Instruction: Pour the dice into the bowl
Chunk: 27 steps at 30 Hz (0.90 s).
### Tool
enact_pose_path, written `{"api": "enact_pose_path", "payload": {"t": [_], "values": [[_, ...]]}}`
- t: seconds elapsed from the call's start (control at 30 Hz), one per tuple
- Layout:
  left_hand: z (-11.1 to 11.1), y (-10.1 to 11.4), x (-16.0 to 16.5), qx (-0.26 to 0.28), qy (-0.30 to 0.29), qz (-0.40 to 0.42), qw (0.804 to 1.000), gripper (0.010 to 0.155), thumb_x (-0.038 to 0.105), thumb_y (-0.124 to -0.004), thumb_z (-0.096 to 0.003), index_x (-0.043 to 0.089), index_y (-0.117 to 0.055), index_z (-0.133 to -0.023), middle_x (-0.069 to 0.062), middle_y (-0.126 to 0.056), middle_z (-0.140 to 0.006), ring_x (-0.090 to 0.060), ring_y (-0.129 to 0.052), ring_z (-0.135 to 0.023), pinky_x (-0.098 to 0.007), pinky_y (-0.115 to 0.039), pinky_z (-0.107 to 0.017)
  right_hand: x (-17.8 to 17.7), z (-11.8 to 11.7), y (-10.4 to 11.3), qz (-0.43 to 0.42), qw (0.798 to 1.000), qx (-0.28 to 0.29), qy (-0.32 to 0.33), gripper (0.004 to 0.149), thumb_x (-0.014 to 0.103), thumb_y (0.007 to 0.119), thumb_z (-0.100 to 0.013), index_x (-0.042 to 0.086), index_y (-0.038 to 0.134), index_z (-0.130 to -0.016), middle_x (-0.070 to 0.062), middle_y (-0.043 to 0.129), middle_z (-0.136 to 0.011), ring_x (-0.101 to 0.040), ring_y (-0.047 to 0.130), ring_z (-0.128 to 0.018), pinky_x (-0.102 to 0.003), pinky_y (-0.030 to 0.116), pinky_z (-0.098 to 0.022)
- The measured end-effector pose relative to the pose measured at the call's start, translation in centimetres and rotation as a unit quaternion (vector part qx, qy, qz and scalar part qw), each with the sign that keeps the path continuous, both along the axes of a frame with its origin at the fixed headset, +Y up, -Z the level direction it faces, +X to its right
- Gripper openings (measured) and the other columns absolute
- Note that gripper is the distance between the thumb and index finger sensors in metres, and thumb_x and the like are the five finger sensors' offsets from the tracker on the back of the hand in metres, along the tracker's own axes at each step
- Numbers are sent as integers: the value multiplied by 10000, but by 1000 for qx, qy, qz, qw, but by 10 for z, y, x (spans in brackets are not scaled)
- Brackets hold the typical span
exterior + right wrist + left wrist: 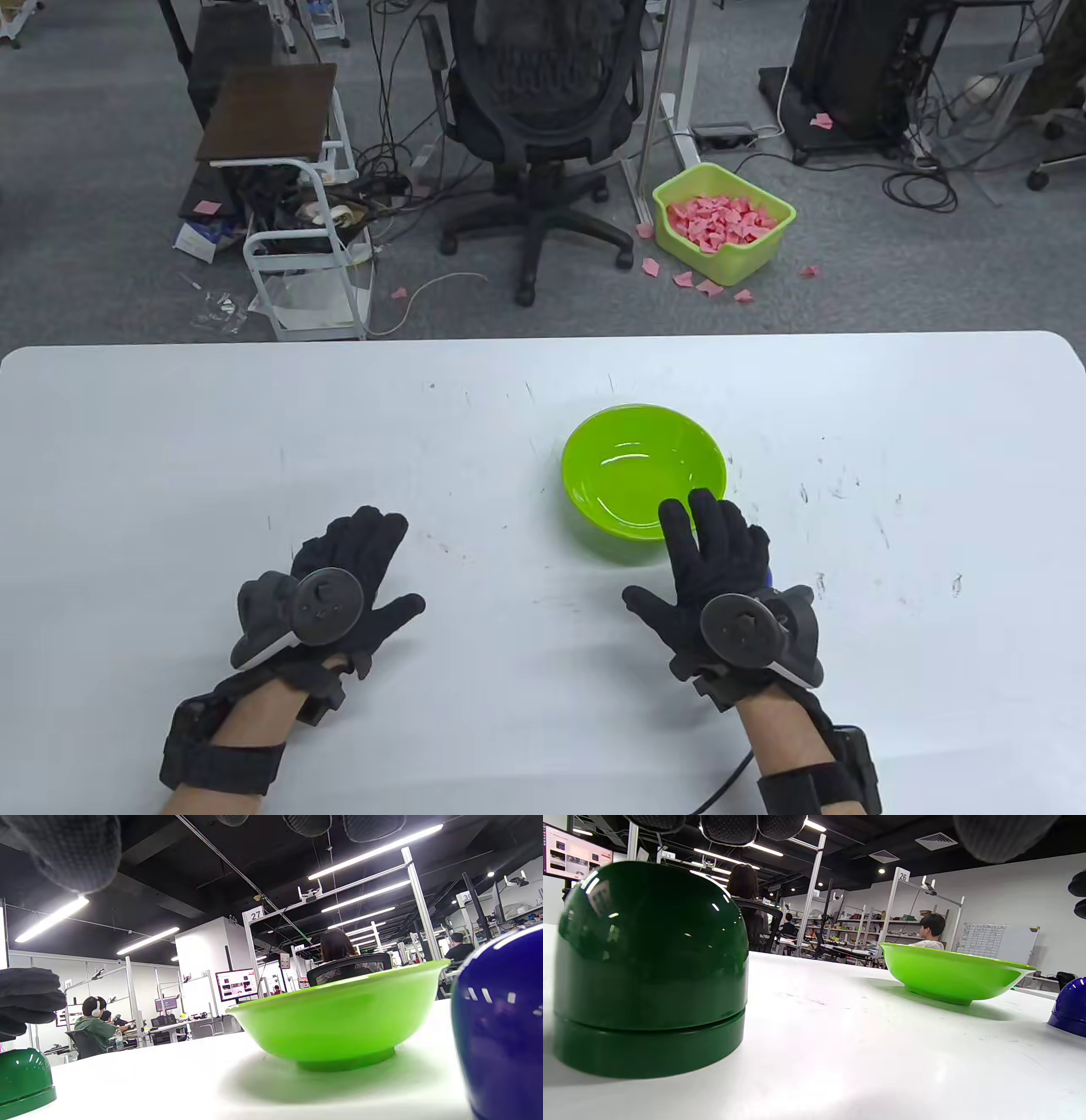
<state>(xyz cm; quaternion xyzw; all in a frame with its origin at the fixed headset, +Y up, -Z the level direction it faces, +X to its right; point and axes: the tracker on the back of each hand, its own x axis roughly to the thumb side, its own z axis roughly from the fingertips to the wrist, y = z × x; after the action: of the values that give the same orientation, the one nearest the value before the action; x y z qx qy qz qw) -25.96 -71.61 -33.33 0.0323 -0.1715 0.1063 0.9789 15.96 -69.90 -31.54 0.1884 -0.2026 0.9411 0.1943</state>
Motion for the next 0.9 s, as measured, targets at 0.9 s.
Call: {"api": "enact_pose_path", "payload": {"t": [0.9], "values": [[3,5,-4,11,3,9,1000,893,723,-691,-446,376,-259,-1146,-102,-389,-1235,-415,-488,-1137,-672,-486,-807,16,-1,8,-23,999,-9,-36,948,616,789,-478,155,285,-1134,-310,323,-1186,-657,403,-978,-849,366,-623]]}}
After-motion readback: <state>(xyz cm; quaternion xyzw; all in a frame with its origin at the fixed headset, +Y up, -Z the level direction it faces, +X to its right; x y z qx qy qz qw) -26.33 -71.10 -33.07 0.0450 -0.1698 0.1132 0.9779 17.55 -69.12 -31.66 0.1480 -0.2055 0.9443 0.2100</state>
